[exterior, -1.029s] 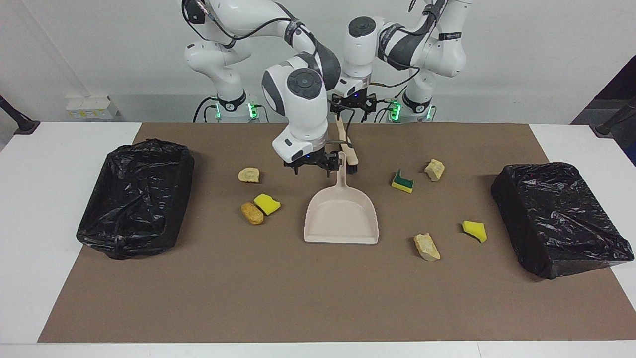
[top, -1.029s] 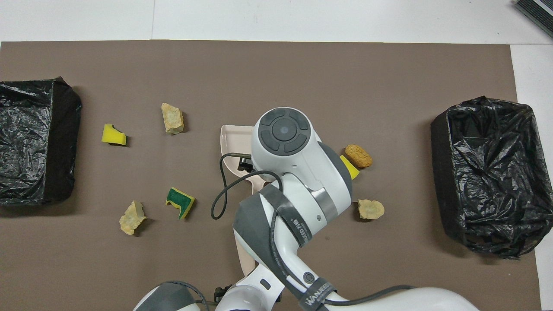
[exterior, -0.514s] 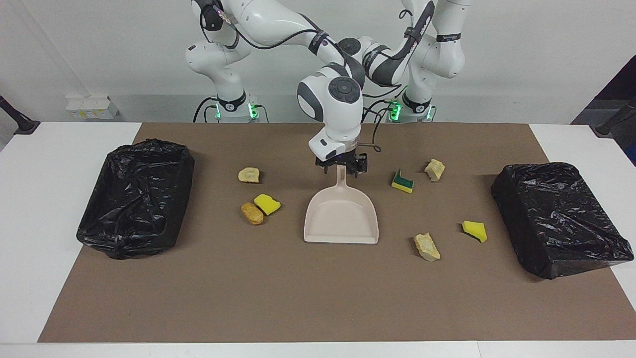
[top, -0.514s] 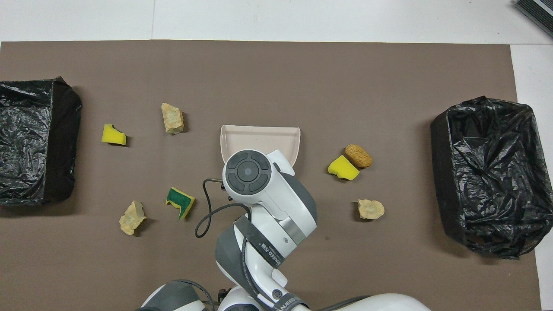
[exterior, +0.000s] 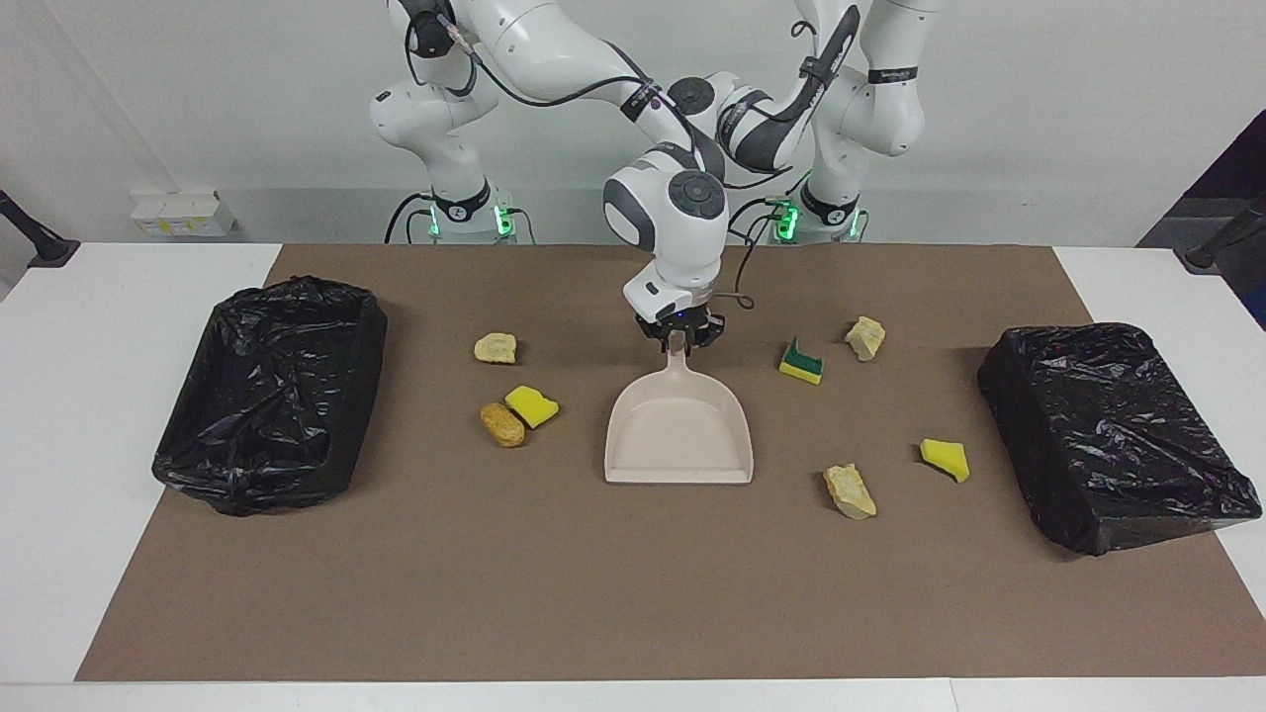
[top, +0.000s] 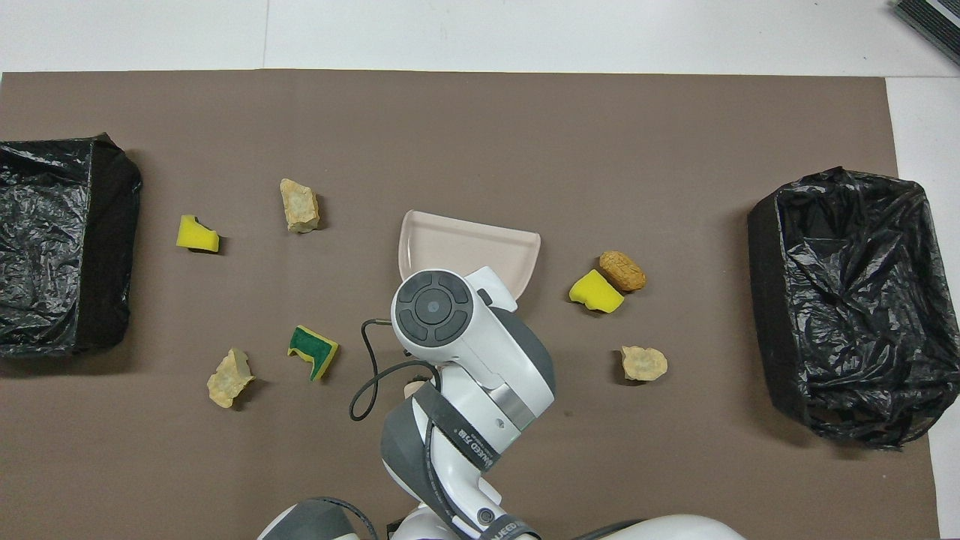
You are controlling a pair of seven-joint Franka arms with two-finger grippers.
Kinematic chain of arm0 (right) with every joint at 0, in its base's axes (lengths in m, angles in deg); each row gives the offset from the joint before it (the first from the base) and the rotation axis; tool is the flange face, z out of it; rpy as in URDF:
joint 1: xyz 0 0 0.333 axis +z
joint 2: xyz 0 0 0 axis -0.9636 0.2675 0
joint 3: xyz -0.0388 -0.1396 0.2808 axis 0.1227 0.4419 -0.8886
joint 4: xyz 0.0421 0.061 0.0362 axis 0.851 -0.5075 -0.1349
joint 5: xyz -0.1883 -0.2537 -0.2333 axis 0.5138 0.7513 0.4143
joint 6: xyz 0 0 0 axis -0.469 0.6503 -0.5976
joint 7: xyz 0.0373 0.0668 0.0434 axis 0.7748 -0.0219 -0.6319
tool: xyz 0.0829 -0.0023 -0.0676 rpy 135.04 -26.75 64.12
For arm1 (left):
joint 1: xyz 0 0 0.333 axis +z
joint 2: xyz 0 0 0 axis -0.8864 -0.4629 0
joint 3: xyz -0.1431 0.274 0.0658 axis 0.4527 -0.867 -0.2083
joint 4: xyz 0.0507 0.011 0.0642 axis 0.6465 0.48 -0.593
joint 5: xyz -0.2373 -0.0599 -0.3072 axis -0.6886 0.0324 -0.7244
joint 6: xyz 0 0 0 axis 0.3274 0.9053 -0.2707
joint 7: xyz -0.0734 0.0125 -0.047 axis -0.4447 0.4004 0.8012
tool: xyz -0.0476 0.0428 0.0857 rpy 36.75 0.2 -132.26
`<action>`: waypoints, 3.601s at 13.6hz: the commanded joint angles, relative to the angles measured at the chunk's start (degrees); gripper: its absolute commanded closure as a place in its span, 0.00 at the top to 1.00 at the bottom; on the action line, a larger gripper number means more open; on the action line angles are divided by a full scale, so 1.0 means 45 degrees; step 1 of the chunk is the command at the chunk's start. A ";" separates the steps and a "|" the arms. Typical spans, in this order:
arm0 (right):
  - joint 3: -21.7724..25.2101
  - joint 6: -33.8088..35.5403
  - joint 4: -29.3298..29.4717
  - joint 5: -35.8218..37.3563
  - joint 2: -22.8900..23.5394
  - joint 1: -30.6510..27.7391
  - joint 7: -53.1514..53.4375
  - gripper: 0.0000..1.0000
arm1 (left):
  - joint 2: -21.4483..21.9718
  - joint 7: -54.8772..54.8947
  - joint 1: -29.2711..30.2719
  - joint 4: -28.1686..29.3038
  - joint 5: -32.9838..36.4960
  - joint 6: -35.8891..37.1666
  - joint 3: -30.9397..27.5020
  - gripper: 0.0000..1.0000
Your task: Sweep and dump trash in bin
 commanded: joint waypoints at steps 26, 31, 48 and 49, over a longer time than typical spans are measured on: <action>-0.0021 0.1420 -0.2551 0.2176 -0.2957 -0.2854 -2.1695 0.00 | -0.7402 2.0257 1.1391 -1.0719 0.6767 0.1051 -0.0383 0.00; -0.0041 0.1458 -0.2648 0.2528 -0.2956 -0.2698 -2.1832 0.00 | -0.8402 2.2349 1.1766 -1.1604 0.6944 0.0620 -0.0383 0.00; -0.0021 0.0912 -0.3077 0.3134 -0.3034 -0.2678 -2.4333 0.00 | -0.2233 2.3411 1.1081 -0.5449 0.5951 0.4484 -0.0265 0.00; -0.0021 0.0931 -0.3098 0.3134 -0.3092 -0.2581 -2.4313 0.00 | -0.2018 2.2729 1.1236 -0.5469 0.5794 0.4448 -0.0323 0.00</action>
